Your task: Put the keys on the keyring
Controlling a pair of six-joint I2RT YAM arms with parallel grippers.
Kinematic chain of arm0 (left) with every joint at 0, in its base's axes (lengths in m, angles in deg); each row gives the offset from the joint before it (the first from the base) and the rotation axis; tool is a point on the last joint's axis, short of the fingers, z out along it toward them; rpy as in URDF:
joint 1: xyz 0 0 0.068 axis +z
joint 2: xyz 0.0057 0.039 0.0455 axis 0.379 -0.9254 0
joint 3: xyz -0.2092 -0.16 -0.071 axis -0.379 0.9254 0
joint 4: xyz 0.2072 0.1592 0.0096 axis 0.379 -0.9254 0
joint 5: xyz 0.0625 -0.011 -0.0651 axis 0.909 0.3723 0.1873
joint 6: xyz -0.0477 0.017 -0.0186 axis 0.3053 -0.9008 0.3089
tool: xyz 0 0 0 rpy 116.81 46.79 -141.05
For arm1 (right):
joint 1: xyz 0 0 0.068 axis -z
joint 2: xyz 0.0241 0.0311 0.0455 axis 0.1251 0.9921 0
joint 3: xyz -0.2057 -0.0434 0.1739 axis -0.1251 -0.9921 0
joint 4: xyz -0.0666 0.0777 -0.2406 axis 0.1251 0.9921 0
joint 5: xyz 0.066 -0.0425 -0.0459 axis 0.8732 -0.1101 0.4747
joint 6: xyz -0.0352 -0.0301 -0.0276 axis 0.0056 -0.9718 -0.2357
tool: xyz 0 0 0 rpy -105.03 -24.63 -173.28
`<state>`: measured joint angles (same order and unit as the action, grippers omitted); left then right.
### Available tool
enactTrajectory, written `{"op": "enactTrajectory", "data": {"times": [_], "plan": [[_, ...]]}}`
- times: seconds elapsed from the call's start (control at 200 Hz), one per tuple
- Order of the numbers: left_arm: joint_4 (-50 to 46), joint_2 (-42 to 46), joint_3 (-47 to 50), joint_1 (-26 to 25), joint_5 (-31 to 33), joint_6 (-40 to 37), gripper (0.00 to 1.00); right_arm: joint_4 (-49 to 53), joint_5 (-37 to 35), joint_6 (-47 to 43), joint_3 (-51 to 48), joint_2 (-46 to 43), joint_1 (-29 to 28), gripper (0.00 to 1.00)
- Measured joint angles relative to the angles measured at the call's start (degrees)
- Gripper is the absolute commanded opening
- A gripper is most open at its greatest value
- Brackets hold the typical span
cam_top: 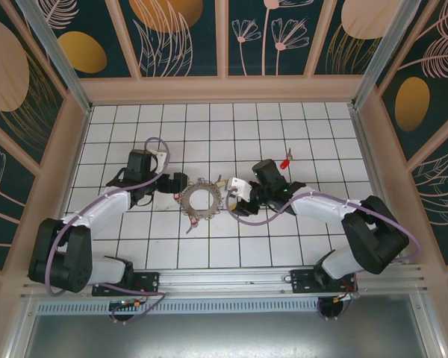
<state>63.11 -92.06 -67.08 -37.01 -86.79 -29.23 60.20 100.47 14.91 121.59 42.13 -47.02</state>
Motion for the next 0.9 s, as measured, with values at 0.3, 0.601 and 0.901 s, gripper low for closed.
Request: {"op": "enactTrajectory", "data": {"times": [0.3, 0.601, 0.901], "plan": [[2.97, 1.33, 0.0, 0.0, 0.9, -0.66, 0.99, -5.01, -5.31, -4.55, 1.07, 4.59, -7.26, 0.24], [3.5, 2.14, 0.42, 0.0, 2.82, -0.85, 0.98, -5.05, -8.76, -7.72, 2.75, 10.95, -8.07, 0.29], [4.5, 2.6, 1.01, 0.0, 3.63, -0.85, 0.98, -5.29, -13.14, -8.41, 4.57, 14.64, -8.28, 0.26]]}}
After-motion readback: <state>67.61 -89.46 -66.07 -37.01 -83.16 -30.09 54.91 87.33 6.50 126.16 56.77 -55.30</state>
